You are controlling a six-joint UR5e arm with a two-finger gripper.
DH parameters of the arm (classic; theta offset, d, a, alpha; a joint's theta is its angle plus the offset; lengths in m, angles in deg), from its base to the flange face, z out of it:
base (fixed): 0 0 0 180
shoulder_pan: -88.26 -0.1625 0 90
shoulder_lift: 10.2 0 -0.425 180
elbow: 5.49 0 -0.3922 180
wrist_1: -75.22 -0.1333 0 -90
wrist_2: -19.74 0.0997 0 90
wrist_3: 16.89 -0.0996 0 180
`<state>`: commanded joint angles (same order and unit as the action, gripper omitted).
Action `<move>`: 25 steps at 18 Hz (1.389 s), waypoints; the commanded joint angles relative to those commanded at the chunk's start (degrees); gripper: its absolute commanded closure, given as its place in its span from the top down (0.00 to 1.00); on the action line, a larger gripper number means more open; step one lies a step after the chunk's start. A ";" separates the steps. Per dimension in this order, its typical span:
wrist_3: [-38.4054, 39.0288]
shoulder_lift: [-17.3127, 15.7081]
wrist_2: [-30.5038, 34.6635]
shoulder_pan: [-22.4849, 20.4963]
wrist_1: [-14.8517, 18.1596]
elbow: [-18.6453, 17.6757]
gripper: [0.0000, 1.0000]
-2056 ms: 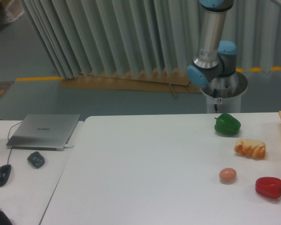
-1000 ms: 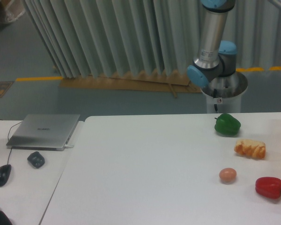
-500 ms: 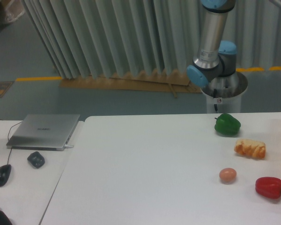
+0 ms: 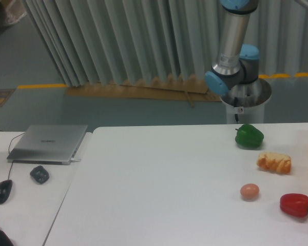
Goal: Place the yellow pepper on the table
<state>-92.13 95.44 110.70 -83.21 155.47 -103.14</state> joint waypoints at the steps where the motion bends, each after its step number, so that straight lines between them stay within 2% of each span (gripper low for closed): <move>1: 0.00 0.17 0.00 0.00 -0.53 0.00 1.00; 8: 0.09 0.53 -0.09 0.18 -0.80 -0.35 1.00; 10: -0.09 0.35 0.00 0.09 -0.80 -0.44 0.89; 12: -0.26 0.35 0.09 0.09 -0.71 -0.35 0.69; 19: -0.53 0.09 0.09 -0.35 -0.09 0.70 0.68; 25: 0.00 -0.52 -0.09 0.26 2.36 1.40 0.68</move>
<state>-92.13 94.92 110.62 -82.95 157.83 -101.73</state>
